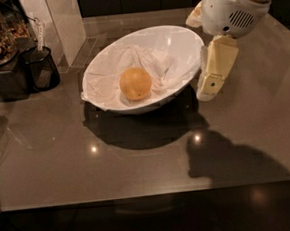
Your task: Pick orange from white bowl
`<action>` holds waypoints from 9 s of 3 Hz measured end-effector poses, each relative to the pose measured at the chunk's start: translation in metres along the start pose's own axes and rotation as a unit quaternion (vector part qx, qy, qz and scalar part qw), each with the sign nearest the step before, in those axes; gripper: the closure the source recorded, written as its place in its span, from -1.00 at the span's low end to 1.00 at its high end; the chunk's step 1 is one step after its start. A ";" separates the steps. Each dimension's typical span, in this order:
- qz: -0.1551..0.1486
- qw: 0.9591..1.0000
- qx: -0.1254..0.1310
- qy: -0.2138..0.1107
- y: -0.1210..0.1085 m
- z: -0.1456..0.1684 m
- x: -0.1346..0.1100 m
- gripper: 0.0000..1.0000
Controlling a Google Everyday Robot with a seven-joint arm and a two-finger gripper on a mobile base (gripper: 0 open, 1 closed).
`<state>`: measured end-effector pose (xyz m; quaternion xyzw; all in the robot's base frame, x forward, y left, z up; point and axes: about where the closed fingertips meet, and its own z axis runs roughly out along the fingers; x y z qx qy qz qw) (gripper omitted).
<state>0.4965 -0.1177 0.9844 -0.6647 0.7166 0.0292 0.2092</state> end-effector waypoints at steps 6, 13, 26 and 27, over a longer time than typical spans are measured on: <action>-0.009 0.993 -0.041 -0.106 -0.044 0.080 -0.062 -1.00; 0.011 0.981 -0.126 -0.149 -0.045 0.152 -0.068 -0.50; 0.047 0.959 0.027 -0.278 0.039 -0.063 -0.012 1.00; 0.049 0.959 0.029 -0.277 0.039 -0.065 -0.010 1.00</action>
Offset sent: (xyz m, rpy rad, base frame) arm 0.0559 0.0790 -0.0049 0.1885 0.0234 0.1333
